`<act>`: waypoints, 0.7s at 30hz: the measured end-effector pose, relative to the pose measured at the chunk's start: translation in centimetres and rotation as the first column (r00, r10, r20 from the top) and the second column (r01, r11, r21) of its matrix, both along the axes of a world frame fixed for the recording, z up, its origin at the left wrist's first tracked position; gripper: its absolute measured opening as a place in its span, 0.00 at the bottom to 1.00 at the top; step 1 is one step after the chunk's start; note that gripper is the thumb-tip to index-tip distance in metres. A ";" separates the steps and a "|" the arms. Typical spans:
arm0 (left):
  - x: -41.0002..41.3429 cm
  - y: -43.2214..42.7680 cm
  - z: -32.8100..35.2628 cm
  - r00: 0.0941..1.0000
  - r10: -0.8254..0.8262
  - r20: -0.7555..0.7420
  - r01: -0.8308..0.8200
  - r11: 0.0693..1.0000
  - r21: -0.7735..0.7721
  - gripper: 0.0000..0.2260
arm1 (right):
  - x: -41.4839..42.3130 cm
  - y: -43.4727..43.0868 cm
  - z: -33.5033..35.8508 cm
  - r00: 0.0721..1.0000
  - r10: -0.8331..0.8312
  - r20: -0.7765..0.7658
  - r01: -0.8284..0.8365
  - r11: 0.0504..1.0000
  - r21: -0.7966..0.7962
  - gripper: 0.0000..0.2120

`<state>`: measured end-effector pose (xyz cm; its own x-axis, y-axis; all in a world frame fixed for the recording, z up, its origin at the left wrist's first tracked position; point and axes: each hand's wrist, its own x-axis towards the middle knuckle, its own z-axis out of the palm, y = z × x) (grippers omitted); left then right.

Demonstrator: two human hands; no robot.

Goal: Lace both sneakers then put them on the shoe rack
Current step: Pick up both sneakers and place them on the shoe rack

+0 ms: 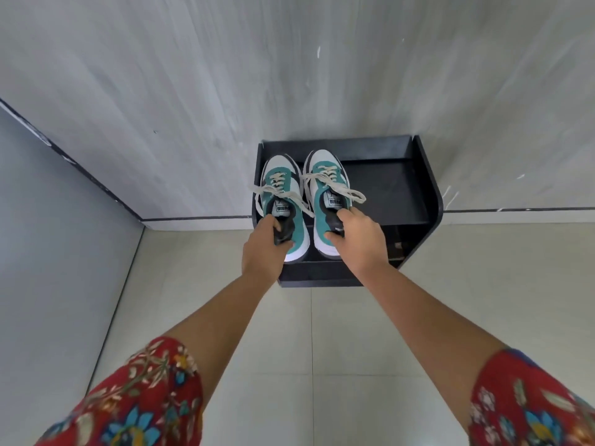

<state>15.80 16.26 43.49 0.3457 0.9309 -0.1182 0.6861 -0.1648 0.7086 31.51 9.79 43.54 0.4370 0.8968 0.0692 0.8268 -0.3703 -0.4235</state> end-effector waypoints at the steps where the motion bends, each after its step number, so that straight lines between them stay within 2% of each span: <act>1: 0.3 0.3 -0.2 1.000 0.013 -0.005 -0.013 1.000 -0.011 0.13 | -0.2 0.7 -0.1 1.000 -0.002 0.000 0.002 1.000 -0.013 0.13; 8: 0.9 2.1 -1.4 0.995 -0.042 -0.095 0.043 0.999 0.009 0.12 | -0.3 2.1 -1.4 0.999 -0.035 0.011 0.036 0.994 -0.104 0.13; 14: 0.2 2.7 -1.9 0.993 -0.045 -0.108 0.045 0.999 -0.005 0.11 | -0.5 2.2 -1.7 0.999 -0.050 -0.013 0.048 0.991 -0.121 0.14; 17: 0.2 2.7 -1.7 0.994 -0.048 -0.098 0.047 0.999 -0.014 0.14 | -0.8 2.2 -1.5 0.995 -0.082 -0.061 0.075 0.992 -0.105 0.18; 21: 0.4 2.0 -0.2 0.995 0.022 -0.098 -0.028 0.998 -0.055 0.24 | -1.2 1.3 -0.1 0.982 -0.132 -0.132 0.116 0.986 -0.121 0.24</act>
